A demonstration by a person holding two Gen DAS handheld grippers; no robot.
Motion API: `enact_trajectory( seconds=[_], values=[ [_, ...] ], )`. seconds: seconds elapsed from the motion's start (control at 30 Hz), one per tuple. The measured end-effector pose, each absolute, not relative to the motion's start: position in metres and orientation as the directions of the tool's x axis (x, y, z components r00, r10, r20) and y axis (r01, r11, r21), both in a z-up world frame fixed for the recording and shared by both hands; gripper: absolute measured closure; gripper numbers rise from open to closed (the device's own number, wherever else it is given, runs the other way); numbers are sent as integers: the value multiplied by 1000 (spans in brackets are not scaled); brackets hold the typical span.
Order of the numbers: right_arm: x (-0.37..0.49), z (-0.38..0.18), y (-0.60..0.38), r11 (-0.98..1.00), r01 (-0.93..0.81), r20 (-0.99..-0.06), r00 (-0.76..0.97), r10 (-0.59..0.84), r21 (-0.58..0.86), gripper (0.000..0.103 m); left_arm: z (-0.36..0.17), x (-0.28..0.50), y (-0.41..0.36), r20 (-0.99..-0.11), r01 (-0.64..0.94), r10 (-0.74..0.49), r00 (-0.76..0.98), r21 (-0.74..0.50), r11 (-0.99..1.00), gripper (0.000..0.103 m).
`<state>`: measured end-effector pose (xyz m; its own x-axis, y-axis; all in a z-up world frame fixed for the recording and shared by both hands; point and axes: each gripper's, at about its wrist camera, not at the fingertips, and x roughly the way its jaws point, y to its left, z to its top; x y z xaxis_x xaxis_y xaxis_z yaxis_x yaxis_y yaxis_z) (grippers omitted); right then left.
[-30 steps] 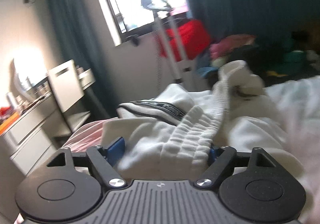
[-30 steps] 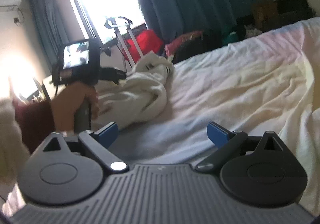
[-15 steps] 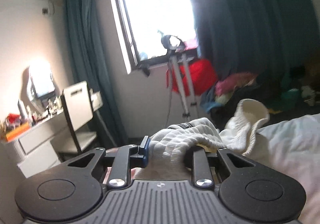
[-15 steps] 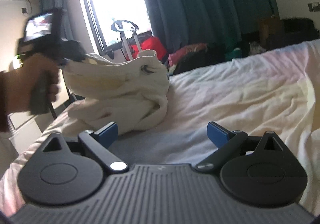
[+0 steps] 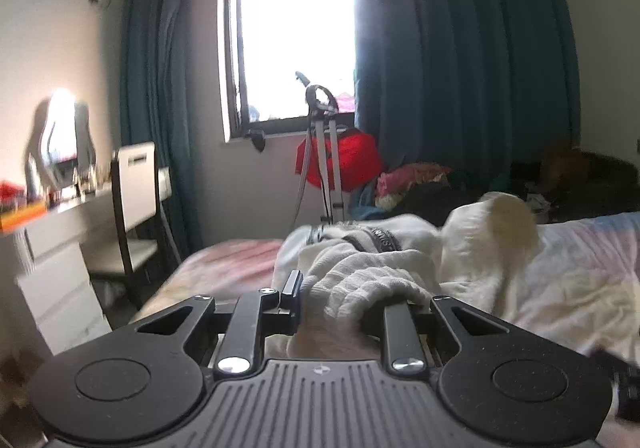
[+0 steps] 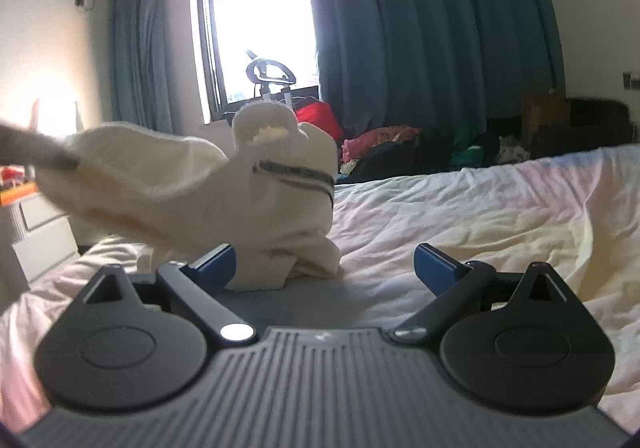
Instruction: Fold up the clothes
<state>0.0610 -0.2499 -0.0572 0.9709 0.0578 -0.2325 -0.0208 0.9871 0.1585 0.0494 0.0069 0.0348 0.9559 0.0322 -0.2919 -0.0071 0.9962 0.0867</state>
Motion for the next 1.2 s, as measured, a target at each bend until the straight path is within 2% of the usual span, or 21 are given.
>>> enact_trajectory(
  seconds=[0.23,0.3,0.4,0.53,0.63,0.7,0.77,0.8,0.87,1.1,1.2],
  values=[
    [69,-66,-241,992,42,-319,948,-1,120,5,6,35,71,-384,-55,7,923,-114,992,83],
    [79,-70,-239,990,53,-346,938,-5,128,9,4,37,83,-408,-58,-13,913,-163,985,83],
    [92,-80,-230,995,26,-390,921,15,100,10,1,46,94,-422,-83,-7,906,-195,977,83],
    [102,-95,-209,995,-72,-464,881,94,65,12,-3,59,108,-442,-117,0,897,-236,965,83],
    [108,-108,-201,996,-84,-520,850,81,18,12,-6,74,115,-456,-139,6,890,-259,956,82],
    [115,-113,-204,996,-81,-541,836,89,39,12,-5,83,109,-460,-146,16,888,-249,958,82],
    [120,-116,-201,995,-97,-549,830,100,35,15,-4,92,103,-463,-152,25,886,-238,959,82],
    [122,-117,-200,994,-105,-552,827,105,31,22,-4,97,99,-465,-155,30,885,-233,960,82],
    [119,-117,-197,991,-131,-551,826,120,20,28,-4,98,98,-466,-159,36,884,-226,961,82],
    [115,-119,-191,982,-189,-609,781,137,-21,28,-1,95,101,-463,-182,45,885,-256,949,82],
    [111,-116,-194,988,-154,-591,797,121,-5,28,1,90,105,-442,-210,64,895,-290,934,83]
  ],
)
